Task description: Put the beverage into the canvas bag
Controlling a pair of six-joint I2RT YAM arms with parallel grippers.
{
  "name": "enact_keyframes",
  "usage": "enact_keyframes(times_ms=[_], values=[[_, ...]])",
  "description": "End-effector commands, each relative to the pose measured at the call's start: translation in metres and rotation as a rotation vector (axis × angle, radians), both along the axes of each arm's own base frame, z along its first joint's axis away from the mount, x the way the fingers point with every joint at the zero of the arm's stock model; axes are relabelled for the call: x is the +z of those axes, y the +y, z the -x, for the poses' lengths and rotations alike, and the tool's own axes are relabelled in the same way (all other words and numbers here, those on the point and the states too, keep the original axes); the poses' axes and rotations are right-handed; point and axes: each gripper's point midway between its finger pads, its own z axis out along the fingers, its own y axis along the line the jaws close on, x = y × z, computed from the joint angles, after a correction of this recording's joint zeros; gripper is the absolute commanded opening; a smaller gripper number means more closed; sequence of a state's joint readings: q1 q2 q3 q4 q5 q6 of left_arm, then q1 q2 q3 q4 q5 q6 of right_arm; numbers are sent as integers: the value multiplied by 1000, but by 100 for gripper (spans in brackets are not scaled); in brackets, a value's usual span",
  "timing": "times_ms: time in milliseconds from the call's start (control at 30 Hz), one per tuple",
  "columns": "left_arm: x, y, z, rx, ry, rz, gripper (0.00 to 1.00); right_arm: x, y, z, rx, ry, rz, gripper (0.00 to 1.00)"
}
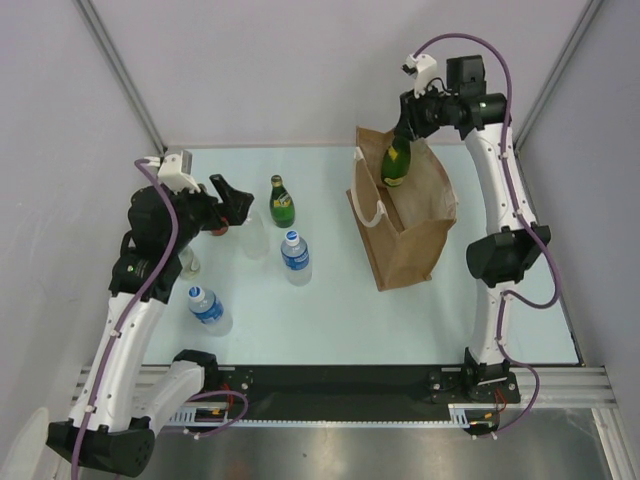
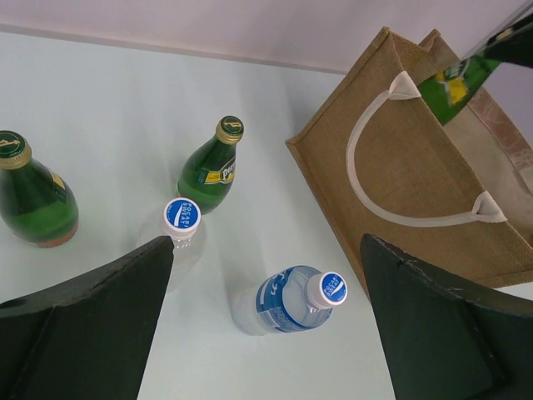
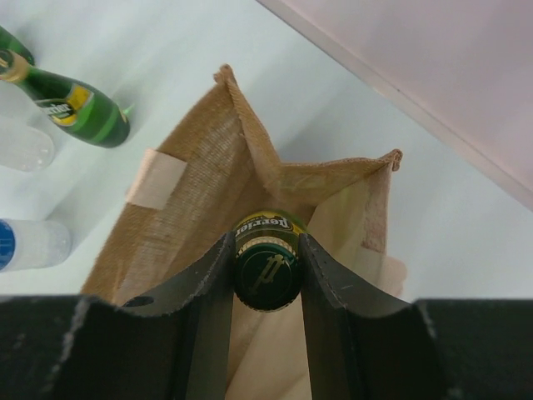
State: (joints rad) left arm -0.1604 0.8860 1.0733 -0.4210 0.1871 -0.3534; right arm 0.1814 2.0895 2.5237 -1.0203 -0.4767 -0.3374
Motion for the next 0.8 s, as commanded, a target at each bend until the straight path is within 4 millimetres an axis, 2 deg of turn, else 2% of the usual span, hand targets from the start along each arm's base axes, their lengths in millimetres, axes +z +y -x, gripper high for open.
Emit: enact_keyframes(times_ms=[0, 67, 100, 167, 200, 300, 333, 400, 467, 567, 767], values=[[11, 3, 1, 23, -36, 30, 100, 36, 11, -24, 33, -202, -40, 0], [12, 4, 1, 27, -36, 32, 100, 30, 14, -32, 37, -220, -31, 0], [11, 4, 1, 27, -34, 34, 100, 14, 15, -34, 37, -194, -22, 0], [11, 4, 1, 31, -33, 37, 100, 7, 16, -40, 38, -204, -24, 0], [10, 4, 2, 31, -31, 38, 100, -5, 16, -42, 36, -183, -17, 0], [8, 5, 2, 38, -26, 47, 100, -12, 16, -48, 36, -206, -7, 0], [7, 5, 3, 42, -24, 49, 100, -23, 16, -50, 37, -208, 2, 0], [6, 5, 3, 47, -23, 57, 100, -26, 14, -51, 40, -240, 27, 0], [5, 6, 3, 51, -21, 62, 100, -40, 13, -55, 46, -264, 58, 0], [2, 6, 3, 56, -15, 71, 100, -43, 9, -60, 37, -301, 88, 0], [1, 5, 3, 54, -12, 76, 100, -30, 6, -65, 8, -360, 93, 0]])
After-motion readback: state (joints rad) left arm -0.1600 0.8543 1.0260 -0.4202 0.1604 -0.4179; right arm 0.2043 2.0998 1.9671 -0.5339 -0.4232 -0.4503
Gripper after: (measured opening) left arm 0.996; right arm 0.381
